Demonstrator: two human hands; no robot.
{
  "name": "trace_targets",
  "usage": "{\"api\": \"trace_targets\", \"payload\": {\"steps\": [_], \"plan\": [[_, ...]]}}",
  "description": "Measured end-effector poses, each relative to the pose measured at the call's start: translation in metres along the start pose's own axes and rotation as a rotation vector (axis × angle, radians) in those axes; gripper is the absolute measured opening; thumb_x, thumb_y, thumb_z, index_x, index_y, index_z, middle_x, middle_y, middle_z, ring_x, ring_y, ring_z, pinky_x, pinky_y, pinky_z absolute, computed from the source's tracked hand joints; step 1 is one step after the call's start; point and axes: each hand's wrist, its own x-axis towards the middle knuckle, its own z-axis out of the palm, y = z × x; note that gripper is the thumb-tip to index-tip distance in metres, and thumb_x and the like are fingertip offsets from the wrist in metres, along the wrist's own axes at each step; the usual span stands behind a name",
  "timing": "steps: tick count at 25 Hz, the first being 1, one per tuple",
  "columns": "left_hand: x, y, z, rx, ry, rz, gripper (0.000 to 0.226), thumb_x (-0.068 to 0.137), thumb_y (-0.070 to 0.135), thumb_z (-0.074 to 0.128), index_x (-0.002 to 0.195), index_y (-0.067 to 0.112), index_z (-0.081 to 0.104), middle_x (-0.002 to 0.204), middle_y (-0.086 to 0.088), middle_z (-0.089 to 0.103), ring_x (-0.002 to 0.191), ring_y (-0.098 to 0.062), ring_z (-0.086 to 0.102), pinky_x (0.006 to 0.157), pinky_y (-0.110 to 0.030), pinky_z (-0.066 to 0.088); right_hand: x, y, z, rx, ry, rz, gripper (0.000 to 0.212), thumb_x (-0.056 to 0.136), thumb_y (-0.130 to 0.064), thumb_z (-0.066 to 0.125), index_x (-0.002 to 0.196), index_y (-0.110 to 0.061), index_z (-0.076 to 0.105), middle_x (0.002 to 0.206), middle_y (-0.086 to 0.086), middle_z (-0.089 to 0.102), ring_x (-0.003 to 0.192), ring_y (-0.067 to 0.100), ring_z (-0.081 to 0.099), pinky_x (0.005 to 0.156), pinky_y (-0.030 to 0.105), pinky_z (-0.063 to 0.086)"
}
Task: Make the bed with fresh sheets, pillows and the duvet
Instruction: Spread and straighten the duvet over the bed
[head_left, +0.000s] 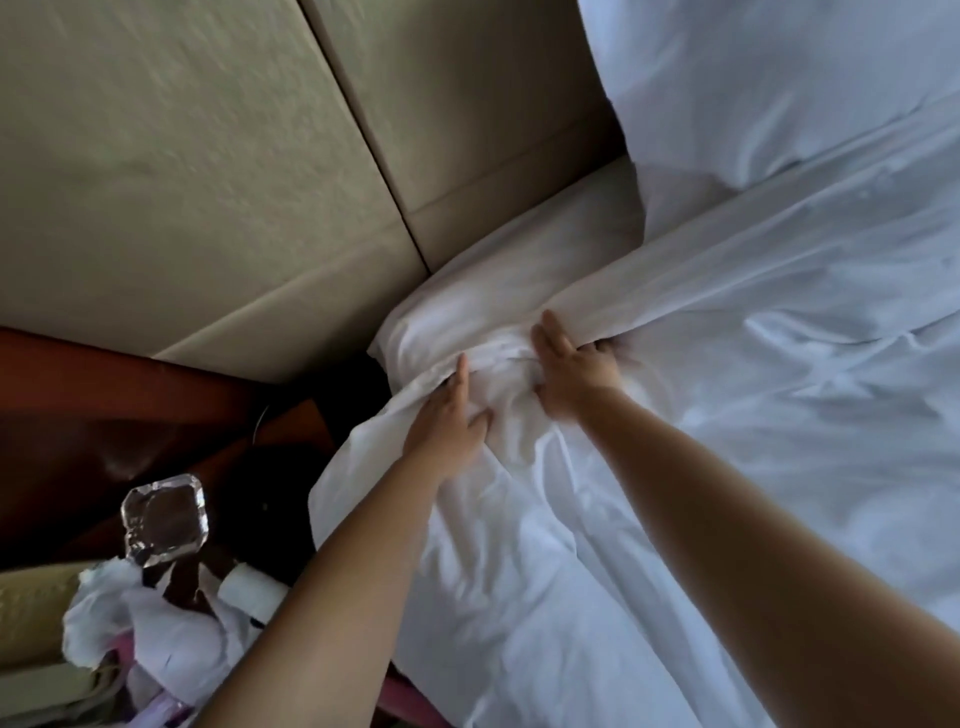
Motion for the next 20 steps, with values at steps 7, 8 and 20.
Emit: {"api": "trace_targets", "payload": {"steps": [7, 8, 20], "plan": [[-0.058, -0.009, -0.020, 0.198, -0.092, -0.109, 0.056, 0.100, 0.043, 0.035, 0.150, 0.019, 0.024, 0.150, -0.008, 0.037, 0.134, -0.027, 0.039, 0.105, -0.038, 0.037, -0.080, -0.036, 0.006, 0.139, 0.093, -0.184, 0.061, 0.097, -0.045, 0.040, 0.151, -0.028, 0.018, 0.159, 0.006, 0.012, 0.143, 0.024, 0.021, 0.114, 0.035, 0.017], [-0.069, -0.010, -0.022, 0.258, -0.034, -0.144, 0.050, 0.099, 0.040, 0.037, 0.143, 0.017, 0.035, 0.142, -0.009, 0.046, 0.128, -0.028, 0.045, 0.099, -0.039, 0.042, -0.096, -0.042, 0.009, 0.180, 0.058, -0.177, 0.062, 0.095, -0.051, 0.041, 0.148, -0.025, 0.024, 0.155, 0.006, 0.024, 0.139, 0.023, 0.028, 0.111, 0.035, 0.022], [-0.170, -0.047, 0.007, 0.263, 0.238, -0.138, 0.040, 0.089, 0.001, 0.046, 0.127, 0.013, 0.048, 0.128, -0.006, 0.053, 0.115, -0.026, 0.051, 0.083, -0.034, 0.047, -0.196, -0.104, 0.096, 0.183, -0.055, 0.149, 0.045, 0.096, -0.021, 0.045, 0.139, -0.015, 0.032, 0.125, 0.016, 0.052, 0.112, 0.034, 0.056, 0.089, 0.038, 0.045]]}}
